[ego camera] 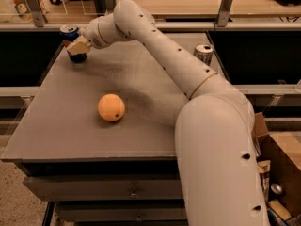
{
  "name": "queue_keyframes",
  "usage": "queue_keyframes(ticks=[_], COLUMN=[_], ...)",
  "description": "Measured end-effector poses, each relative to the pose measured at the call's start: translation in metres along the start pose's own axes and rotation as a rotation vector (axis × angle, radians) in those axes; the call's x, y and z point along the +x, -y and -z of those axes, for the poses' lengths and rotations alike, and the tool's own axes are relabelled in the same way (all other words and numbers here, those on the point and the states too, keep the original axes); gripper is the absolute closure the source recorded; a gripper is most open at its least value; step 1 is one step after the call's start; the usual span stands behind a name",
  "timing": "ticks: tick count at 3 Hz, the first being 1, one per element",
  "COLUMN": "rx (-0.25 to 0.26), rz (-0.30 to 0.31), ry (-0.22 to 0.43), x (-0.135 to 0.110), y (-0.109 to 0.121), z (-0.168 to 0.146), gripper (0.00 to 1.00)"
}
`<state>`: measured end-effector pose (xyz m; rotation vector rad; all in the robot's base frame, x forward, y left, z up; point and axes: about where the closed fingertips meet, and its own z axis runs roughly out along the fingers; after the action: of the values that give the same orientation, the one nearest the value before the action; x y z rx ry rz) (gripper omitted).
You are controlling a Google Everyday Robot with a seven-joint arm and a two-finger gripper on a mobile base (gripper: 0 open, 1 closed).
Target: Move pepsi can near orange
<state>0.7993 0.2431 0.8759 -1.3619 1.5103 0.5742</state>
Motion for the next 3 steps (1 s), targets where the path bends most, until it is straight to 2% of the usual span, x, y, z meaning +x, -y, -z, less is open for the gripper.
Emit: queue_keyframes(ticks=[1,2,3], rx=[-0.034,-0.027,-0.004], rz=[-0.01,-0.026,-0.052], ry=[0.022,0.031,0.011], x=[-0.004,-0.008,0.002], y=[-0.005,-0.013,-0.031], z=[0.017,0.047,0.081], gripper=[0.67,0.57,0.6])
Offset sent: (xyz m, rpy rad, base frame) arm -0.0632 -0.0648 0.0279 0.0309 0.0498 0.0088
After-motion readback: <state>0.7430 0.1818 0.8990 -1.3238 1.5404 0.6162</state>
